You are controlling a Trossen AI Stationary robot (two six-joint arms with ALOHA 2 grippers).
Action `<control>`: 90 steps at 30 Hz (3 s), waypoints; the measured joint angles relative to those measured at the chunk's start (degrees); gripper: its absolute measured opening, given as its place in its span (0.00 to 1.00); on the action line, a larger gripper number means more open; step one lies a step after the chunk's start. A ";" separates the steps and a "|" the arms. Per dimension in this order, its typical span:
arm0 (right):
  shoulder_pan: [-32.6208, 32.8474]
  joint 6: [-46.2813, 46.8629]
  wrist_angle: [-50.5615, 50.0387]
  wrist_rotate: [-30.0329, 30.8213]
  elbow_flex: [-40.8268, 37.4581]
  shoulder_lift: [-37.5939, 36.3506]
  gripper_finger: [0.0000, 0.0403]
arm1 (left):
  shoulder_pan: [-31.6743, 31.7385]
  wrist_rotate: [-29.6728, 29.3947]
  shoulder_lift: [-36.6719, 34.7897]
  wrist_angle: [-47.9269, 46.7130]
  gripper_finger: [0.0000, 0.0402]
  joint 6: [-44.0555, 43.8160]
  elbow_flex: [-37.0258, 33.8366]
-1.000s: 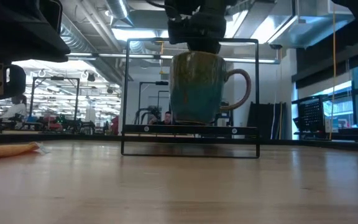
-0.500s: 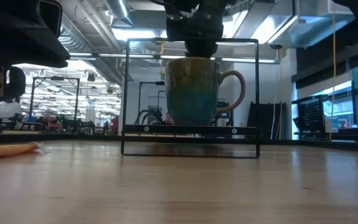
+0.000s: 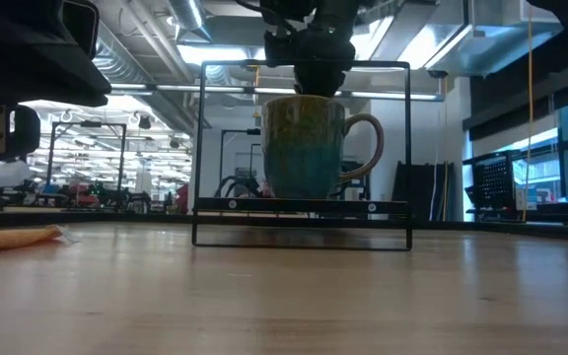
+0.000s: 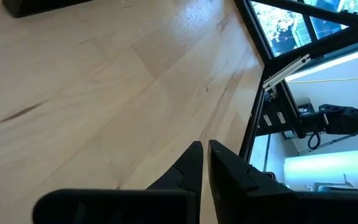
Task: Stack small to large cups/mugs on shelf
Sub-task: Put the green mug on the shelf, then return to Home Position
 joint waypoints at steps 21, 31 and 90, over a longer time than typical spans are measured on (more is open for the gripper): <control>-0.07 -1.96 1.32 2.10 -0.04 0.00 0.23 | -0.02 0.04 0.00 -0.15 0.05 0.12 0.00; -0.26 0.20 1.11 2.28 -0.07 0.00 0.23 | -0.02 0.07 0.00 -0.66 0.05 0.37 0.00; 32.79 35.66 23.82 -4.87 -0.27 -33.59 0.23 | 4.80 7.46 -18.31 25.29 0.05 41.28 3.48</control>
